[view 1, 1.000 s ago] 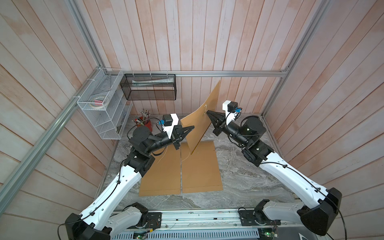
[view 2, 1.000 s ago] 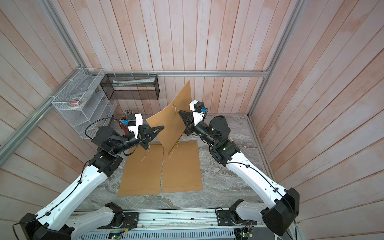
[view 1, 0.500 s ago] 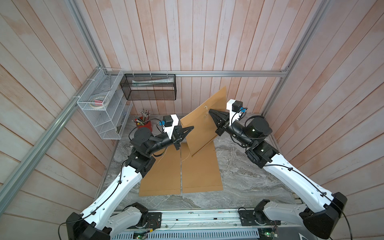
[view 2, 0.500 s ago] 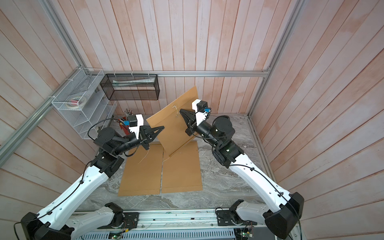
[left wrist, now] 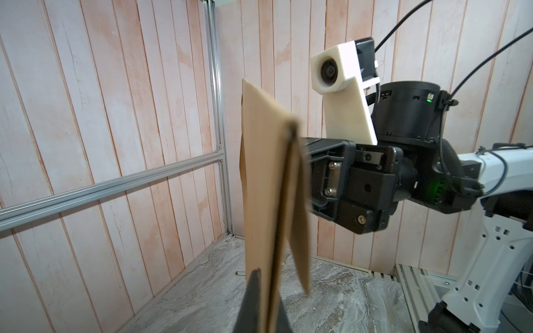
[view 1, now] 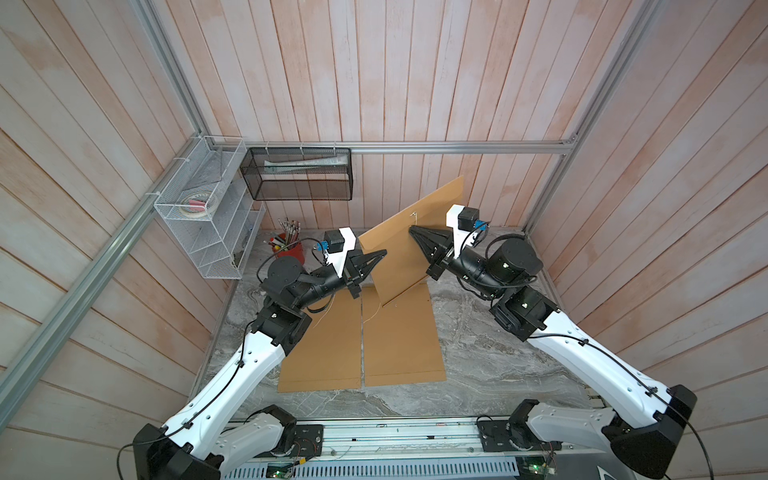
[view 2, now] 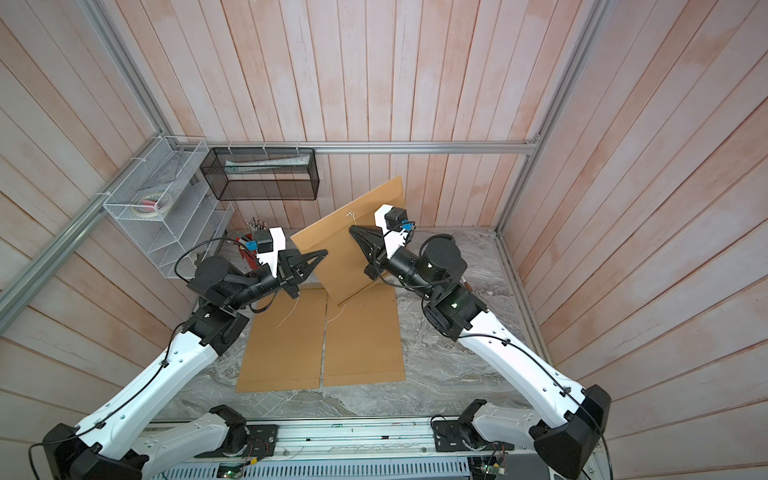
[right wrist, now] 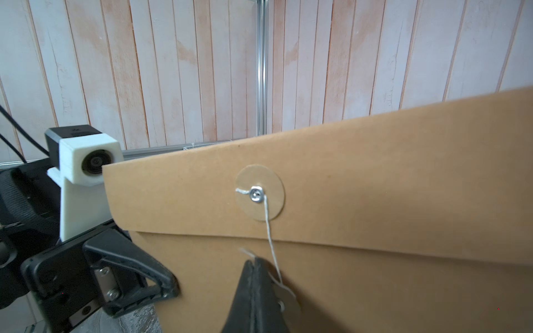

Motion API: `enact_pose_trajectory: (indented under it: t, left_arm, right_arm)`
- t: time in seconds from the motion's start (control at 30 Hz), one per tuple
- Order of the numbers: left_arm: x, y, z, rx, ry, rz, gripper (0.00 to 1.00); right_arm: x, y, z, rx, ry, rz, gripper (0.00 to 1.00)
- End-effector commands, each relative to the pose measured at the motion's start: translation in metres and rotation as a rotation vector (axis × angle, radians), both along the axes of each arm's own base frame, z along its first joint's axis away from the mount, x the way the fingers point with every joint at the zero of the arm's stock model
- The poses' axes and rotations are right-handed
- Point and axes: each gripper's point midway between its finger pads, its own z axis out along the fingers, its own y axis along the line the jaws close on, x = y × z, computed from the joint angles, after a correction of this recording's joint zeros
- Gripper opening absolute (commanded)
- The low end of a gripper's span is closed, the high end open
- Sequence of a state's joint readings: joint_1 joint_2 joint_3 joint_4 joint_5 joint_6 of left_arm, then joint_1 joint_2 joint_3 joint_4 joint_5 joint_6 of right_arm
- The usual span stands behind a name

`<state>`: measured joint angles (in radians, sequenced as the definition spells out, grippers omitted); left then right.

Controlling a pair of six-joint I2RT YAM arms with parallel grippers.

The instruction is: Open the file bag

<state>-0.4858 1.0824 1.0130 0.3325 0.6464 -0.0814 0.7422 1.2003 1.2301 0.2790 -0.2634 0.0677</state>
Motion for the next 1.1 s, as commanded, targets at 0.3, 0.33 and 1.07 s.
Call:
enact_pose_trajectory:
  t: [0.3, 0.33, 1.07]
  left_arm:
    - [0.000, 0.001, 0.005, -0.036, -0.013, 0.008, 0.00]
    - [0.000, 0.002, 0.006, -0.040, -0.015, 0.010, 0.00]
    - [0.011, 0.002, 0.005, -0.049, 0.038, 0.039, 0.00]
  right_arm:
    - [-0.012, 0.014, 0.005, -0.014, -0.013, 0.050, 0.00]
    - [-0.012, 0.016, 0.003, -0.015, -0.008, 0.054, 0.00]
    - [-0.012, -0.009, 0.007, -0.082, -0.037, -0.111, 0.15]
